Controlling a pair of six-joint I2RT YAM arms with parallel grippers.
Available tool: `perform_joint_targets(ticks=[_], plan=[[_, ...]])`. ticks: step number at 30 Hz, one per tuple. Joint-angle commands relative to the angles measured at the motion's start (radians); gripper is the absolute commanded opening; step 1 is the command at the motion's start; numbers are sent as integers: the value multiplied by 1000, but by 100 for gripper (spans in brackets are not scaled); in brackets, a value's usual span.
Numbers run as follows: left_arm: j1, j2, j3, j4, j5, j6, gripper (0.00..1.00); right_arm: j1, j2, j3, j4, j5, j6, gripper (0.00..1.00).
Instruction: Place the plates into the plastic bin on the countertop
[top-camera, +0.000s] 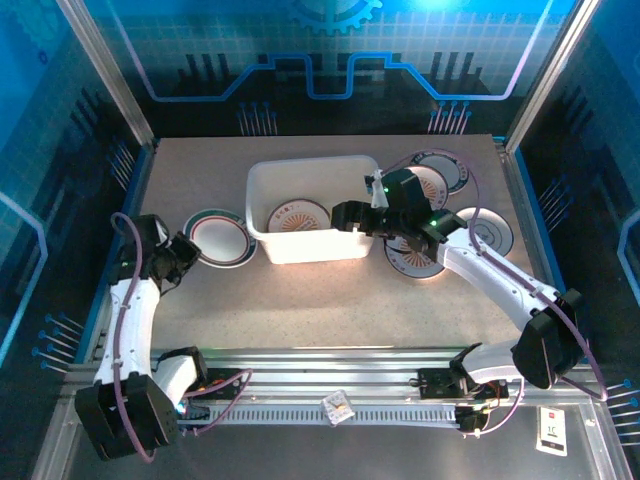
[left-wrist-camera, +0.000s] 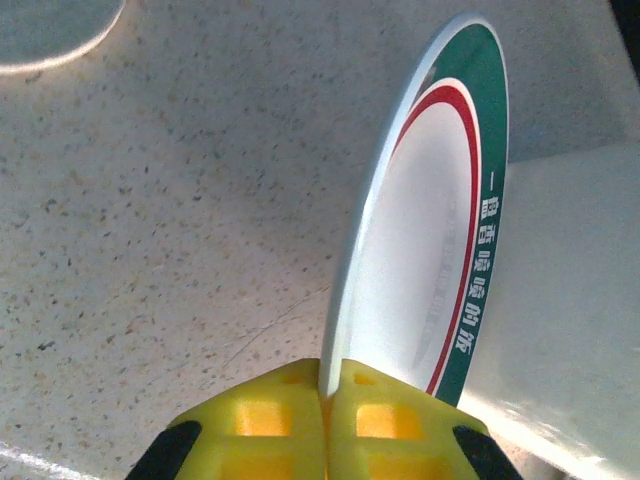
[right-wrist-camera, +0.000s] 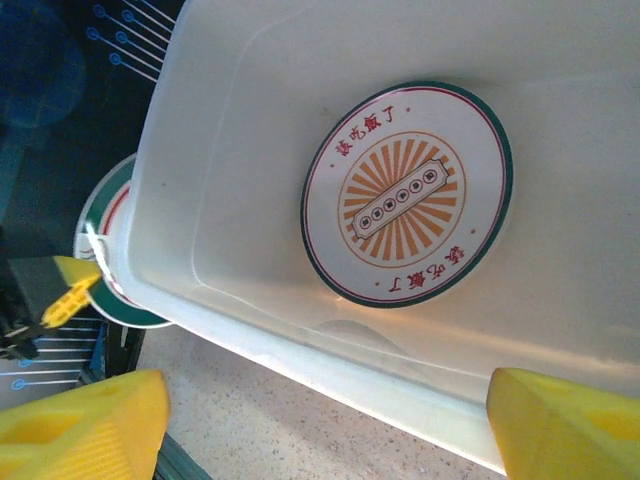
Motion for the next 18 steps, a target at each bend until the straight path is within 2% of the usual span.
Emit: perform_joint_targets(ticks=[1,11,18], plan=[[-3,-13,86,-28,9,54,0,19,-26,41,-34,25,2,84],[-4,2,312,-80,-39,128,0,16,-21,93,-110,67,-26,84],[-3,75,471,-51,1,117,0,-1,-17,129,-132,58,-38,81]])
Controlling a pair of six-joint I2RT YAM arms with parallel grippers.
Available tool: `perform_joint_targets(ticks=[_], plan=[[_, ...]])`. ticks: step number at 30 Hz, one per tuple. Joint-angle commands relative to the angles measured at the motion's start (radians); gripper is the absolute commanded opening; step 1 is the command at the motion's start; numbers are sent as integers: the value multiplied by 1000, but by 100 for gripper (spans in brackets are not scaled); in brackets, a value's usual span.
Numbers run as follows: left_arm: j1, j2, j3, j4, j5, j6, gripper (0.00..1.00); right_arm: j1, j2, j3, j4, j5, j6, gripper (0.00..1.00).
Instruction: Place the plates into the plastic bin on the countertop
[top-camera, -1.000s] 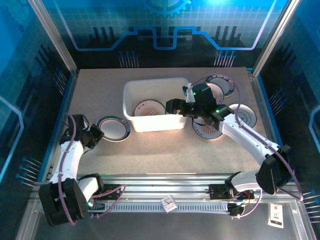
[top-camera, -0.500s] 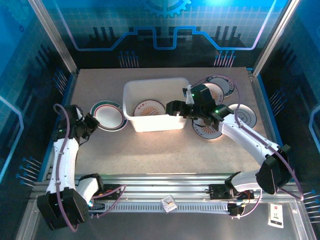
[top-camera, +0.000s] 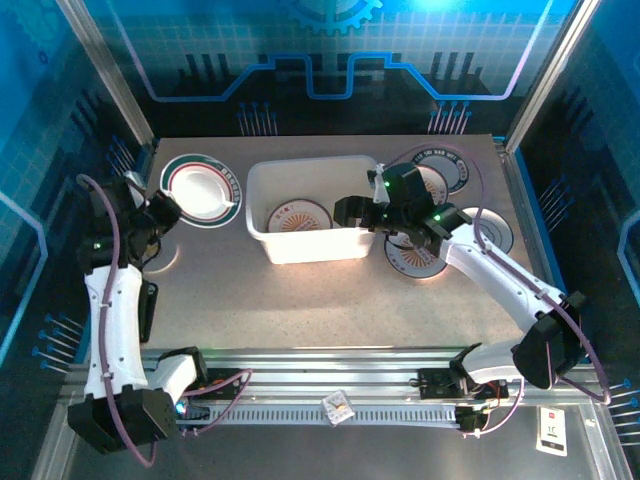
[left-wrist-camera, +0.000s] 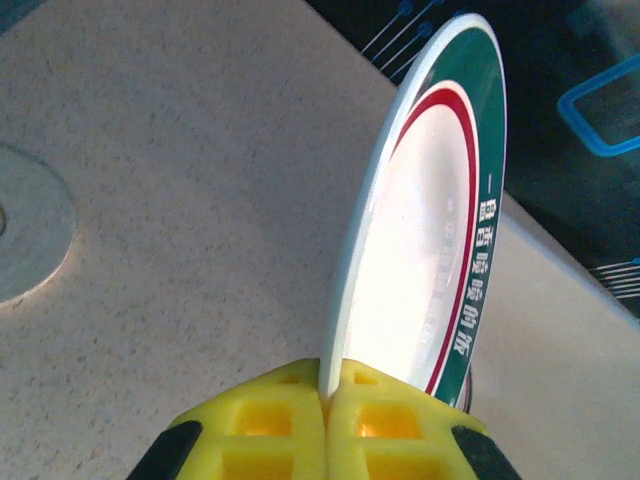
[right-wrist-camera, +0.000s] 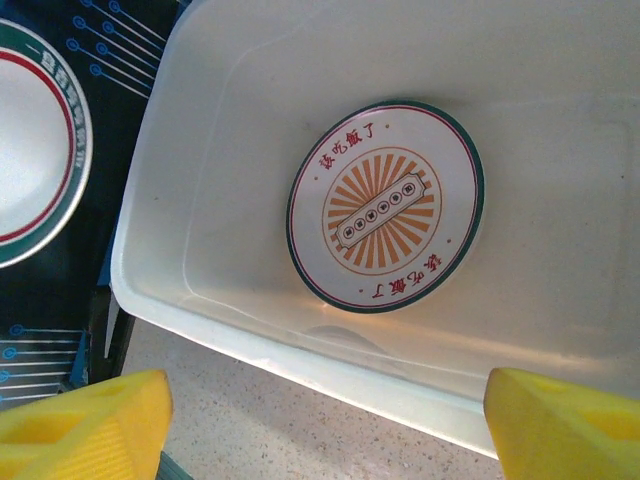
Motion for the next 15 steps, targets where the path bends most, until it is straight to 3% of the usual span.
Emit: perform_joint_targets(ticks=[1,8,15], plan=[[-3,39,109,32,50,9,0,-6,-12,53,-37,6,-24,81],[-11,97,185,114,217,-63,0,-21,11,125,-64,-35,-87,79],[-95,97,159,200,320,-122,0,-11,37,202,-73,-62,-123,75]])
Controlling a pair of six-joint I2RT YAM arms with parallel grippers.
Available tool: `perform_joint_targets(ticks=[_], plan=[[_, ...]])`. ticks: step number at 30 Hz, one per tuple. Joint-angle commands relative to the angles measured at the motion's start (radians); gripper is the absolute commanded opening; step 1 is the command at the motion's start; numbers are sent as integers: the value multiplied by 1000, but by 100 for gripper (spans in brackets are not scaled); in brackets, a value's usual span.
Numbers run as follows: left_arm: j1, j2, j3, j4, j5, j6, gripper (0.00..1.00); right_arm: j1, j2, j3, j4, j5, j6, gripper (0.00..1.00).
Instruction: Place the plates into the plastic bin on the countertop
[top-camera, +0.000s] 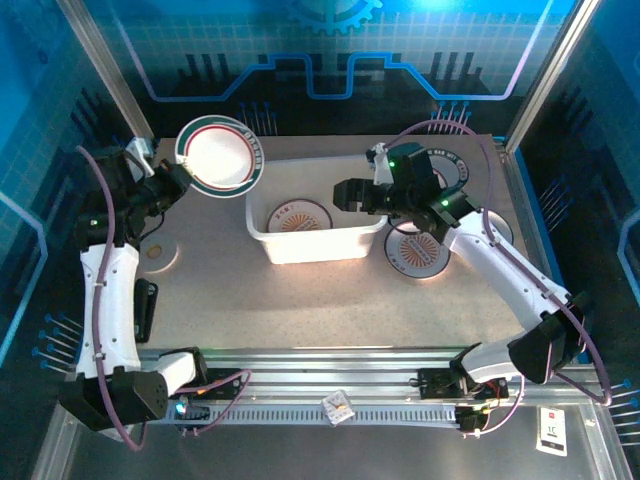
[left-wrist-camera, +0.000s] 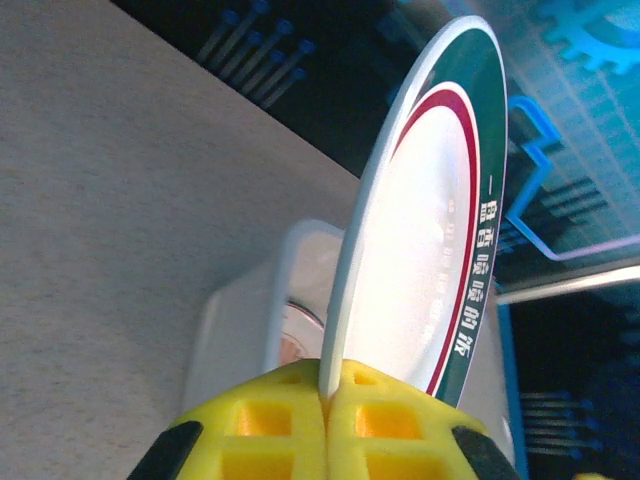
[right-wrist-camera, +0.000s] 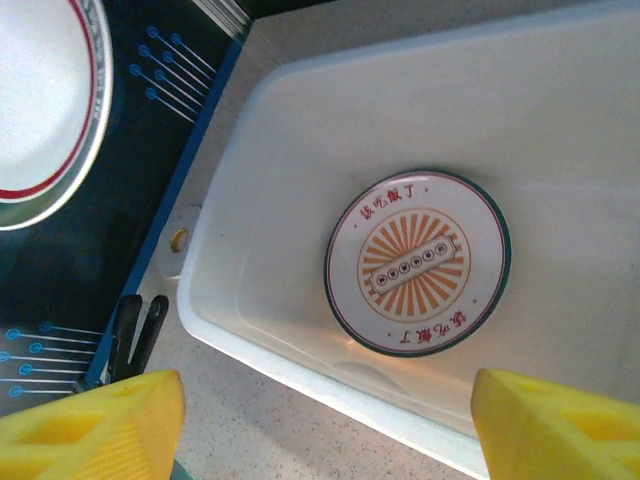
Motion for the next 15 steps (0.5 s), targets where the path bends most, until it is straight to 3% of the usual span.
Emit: perform_joint_targets(ticks=[1,15], plan=[[-35,0,2,120,127,-68,0,1,3,9,23,-46,-15,74],[-261,17,-73,216,140,-132,0,-18,-22,-114,274,-218,139,64]])
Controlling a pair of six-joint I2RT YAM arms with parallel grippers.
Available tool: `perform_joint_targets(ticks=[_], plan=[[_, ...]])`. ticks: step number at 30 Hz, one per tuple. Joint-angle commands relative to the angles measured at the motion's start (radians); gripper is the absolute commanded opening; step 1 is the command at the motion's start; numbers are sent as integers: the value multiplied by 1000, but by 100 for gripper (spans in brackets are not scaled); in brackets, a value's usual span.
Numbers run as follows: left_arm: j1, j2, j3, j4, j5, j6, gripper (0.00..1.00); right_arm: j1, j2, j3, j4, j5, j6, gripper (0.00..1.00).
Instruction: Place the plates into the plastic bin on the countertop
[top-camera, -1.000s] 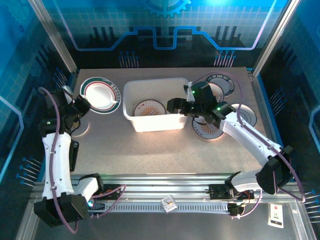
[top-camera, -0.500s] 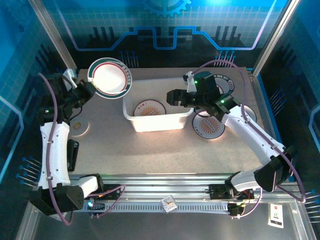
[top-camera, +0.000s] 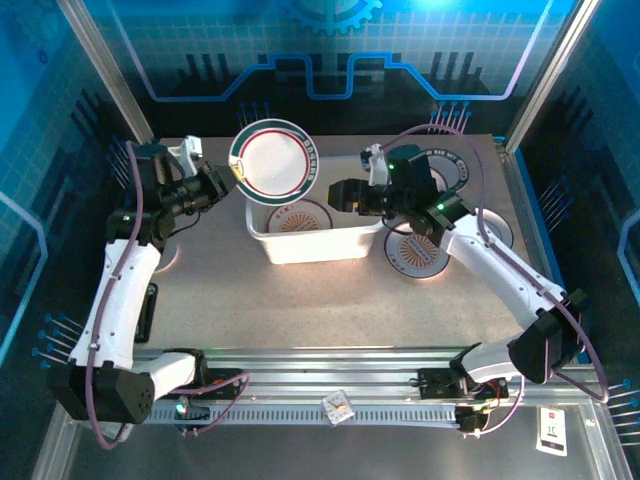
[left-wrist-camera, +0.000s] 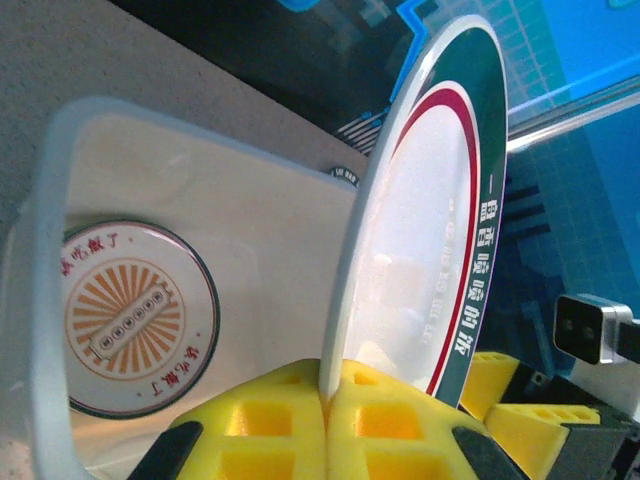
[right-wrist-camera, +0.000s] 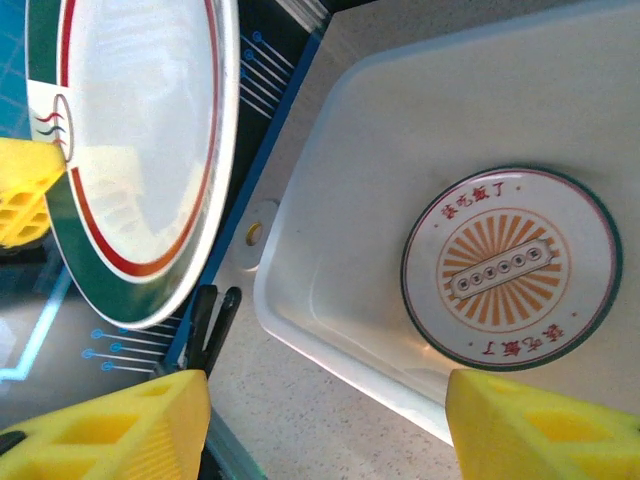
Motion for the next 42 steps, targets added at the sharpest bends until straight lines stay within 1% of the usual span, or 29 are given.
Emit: perform_joint_targets(ticks=[1,6,11,17,23,31,37,42], plan=[[-34,-10,-4,78,28,-33,0,-20,-26,-47,135,-69,74,64],[-87,-11,-9,73,1,-32,0,-32,-39,-105,223,-87,123,60],[-112,-14,-16,68,-20,-34,0,-39,-61,-127,251,-79,133,57],[-116,-20,-13,41,-59,-25,0,-54,-109,-166,229,-42,125,56],[-117,-25,-28,57,-53,-51,0,-76,-173,-223,238,-28,122,55],[-158,-39,-53,69,-56,-63,0,-78,-131,-234,376,-95,195,54],[-191,-54,-63,80,-65,-65,0,-76,-105,-231,354,-70,216,50],[-206,-54,-71,81,-68,-62,0,-77,-96,-242,376,-61,245,44]])
